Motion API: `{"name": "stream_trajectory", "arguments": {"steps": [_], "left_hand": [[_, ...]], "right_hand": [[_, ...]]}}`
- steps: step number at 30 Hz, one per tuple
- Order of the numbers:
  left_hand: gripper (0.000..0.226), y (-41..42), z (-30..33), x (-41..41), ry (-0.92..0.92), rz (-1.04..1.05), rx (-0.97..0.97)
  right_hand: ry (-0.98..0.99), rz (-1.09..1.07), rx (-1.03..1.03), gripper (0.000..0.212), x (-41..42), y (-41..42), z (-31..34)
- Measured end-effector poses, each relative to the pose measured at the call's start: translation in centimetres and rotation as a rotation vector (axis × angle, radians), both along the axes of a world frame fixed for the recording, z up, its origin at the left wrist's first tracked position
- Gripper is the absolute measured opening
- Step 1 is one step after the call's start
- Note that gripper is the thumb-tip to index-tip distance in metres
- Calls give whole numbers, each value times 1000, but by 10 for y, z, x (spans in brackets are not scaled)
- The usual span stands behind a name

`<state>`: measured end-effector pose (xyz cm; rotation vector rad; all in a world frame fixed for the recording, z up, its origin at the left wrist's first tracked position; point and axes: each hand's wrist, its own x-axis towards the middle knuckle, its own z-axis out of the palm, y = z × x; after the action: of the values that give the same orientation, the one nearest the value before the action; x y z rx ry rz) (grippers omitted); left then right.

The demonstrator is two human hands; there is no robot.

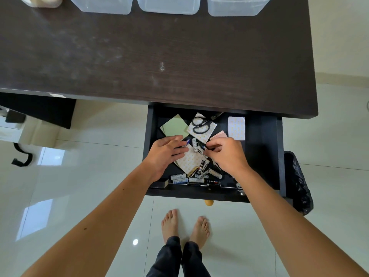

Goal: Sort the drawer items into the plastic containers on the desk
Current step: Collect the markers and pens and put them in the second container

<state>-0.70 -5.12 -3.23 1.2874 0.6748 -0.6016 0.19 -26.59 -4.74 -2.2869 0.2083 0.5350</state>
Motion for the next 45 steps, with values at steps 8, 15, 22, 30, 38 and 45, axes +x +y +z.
{"name": "stream_trajectory", "arguments": {"steps": [8, 15, 22, 30, 38, 45], "left_hand": [[34, -6, -3, -1, 1, -30, -10], [31, -8, -7, -1, 20, -37, -31], [26, -15, -10, 1, -2, -70, 38], [36, -25, -14, 4, -19, -86, 156], [13, -22, -14, 5, -29, 8, 190], [14, -9, -8, 4, -9, 25, 147]], "right_hand": [[-15, 82, -72, 34, 2, 12, 0], [-4, 195, -178, 24, 6, 15, -12], [91, 205, -106, 18, 12, 14, -9], [110, 210, -11, 16, 9, 17, -5], [119, 170, 9, 18, 6, 4, 1], [154, -13, 318, 29, 6, -16, 21]]}}
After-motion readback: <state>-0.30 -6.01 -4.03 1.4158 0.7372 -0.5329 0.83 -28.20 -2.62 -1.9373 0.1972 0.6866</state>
